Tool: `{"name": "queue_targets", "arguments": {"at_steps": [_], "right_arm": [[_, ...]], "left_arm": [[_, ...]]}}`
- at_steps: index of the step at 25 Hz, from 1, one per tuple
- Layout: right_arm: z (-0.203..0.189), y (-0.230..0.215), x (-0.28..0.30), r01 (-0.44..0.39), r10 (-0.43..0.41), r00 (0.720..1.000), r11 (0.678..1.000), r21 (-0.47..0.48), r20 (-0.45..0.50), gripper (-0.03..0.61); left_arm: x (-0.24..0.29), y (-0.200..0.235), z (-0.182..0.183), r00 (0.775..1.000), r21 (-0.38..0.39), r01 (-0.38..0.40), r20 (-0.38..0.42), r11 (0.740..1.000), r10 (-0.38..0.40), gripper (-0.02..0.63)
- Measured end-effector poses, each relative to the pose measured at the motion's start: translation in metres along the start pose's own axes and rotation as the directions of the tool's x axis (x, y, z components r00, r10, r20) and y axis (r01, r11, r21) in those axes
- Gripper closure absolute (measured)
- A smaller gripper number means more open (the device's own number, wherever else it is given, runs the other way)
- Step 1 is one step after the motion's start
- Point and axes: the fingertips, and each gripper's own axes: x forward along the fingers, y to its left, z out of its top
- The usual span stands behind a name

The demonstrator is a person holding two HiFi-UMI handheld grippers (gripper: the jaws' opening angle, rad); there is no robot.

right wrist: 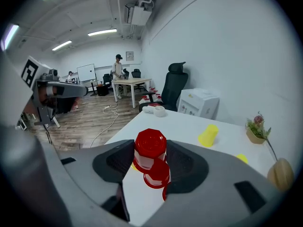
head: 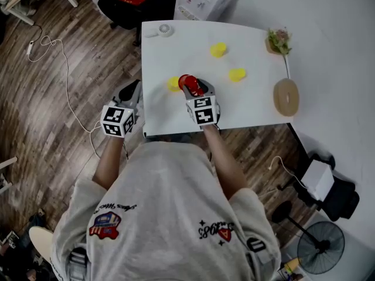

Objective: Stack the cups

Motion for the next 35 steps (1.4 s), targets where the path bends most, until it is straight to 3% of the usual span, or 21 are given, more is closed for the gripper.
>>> {"name": "queue_targets", "arguments": {"at_steps": [14,23,27,35], "right_arm": [[0.003,0.013,0.013,-0.023,0.023,1.000,0.999,-0.044,0.005,0.364],[0.010,0.004,0.000,-0.051,0.050,0.997,0.998,0.022,0.061,0.324],[0.010,-0.030,-0.014,-0.017,0.007,0.994,0.996,0.085,0.110,0.325],[-0.026,-0.164,-0.029,0.197,-0.215,0.974,0.960,0.200,0.072,0.330]], "left_arm": [[-0.002,0.009,-0.002,1.000,-0.012,-0.018,-0.006,1.000,0.018,0.605],[0.005,0.004,-0.006,1.000,-0.021,-0.025,-0.020,0.999,0.024,0.604],[0.013,0.000,-0.005,0.999,-0.021,-0.026,-0.024,0.999,0.025,0.604],[0.028,-0.010,-0.005,0.998,-0.018,-0.047,-0.041,0.999,0.046,0.606]]}}
